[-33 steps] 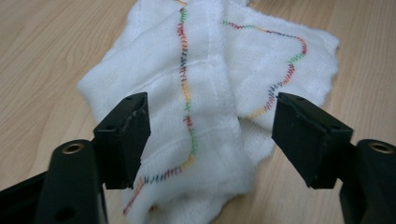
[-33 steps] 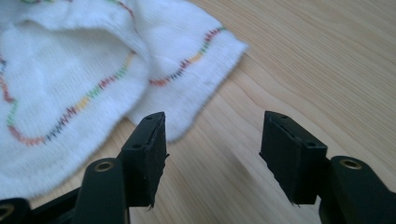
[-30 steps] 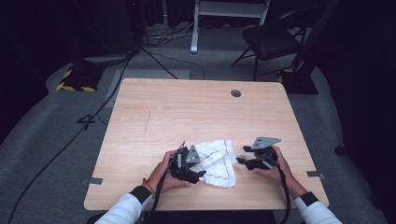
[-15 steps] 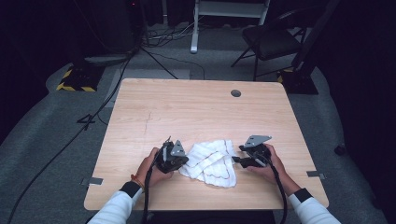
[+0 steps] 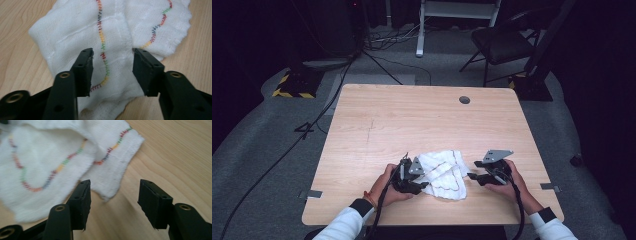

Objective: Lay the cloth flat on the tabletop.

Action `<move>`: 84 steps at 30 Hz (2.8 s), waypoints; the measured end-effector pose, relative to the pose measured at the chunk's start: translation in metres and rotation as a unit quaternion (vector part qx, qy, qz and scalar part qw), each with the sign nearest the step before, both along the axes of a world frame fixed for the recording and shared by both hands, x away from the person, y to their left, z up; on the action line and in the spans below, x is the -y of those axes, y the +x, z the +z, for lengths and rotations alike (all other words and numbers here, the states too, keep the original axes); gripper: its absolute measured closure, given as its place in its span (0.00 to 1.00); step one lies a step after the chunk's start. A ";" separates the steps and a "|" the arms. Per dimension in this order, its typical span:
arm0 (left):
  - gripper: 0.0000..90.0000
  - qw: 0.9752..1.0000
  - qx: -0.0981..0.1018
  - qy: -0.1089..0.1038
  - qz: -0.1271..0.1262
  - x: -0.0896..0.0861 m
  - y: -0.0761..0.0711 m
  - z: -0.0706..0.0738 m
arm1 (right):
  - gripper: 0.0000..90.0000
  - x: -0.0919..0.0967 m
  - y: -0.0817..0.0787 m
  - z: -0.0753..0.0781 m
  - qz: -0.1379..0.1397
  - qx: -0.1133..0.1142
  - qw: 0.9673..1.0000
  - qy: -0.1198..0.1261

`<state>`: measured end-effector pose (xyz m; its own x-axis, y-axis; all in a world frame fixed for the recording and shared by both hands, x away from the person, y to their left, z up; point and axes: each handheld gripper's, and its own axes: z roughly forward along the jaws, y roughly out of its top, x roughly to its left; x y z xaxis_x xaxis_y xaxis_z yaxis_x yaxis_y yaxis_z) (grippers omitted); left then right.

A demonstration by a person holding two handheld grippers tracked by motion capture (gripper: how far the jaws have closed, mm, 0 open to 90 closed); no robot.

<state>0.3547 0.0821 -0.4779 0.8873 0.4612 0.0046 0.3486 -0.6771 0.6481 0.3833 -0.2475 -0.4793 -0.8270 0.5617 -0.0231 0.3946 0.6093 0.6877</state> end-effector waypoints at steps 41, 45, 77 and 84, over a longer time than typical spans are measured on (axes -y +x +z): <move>0.81 1.000 -0.004 -0.015 -0.019 -0.015 0.003 -0.005 | 0.98 0.001 -0.042 0.037 0.044 0.078 0.995 0.038; 0.93 0.999 0.010 -0.038 -0.023 -0.021 0.004 0.004 | 0.98 0.010 -0.040 0.051 0.029 0.103 0.993 0.050; 0.96 0.970 0.166 -0.172 -0.046 -0.063 -0.034 0.145 | 0.98 0.049 -0.086 0.160 -0.021 0.231 0.966 0.118; 0.96 0.968 0.159 -0.188 -0.038 -0.067 -0.029 0.152 | 0.98 0.046 -0.102 0.176 -0.018 0.243 0.962 0.122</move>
<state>0.3259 0.1493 -0.3258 0.9001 0.4163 0.1285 0.0482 -0.3881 0.9204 0.2815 -0.2932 -0.3032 -0.7319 0.6268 -0.2672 0.0072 0.3993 0.9168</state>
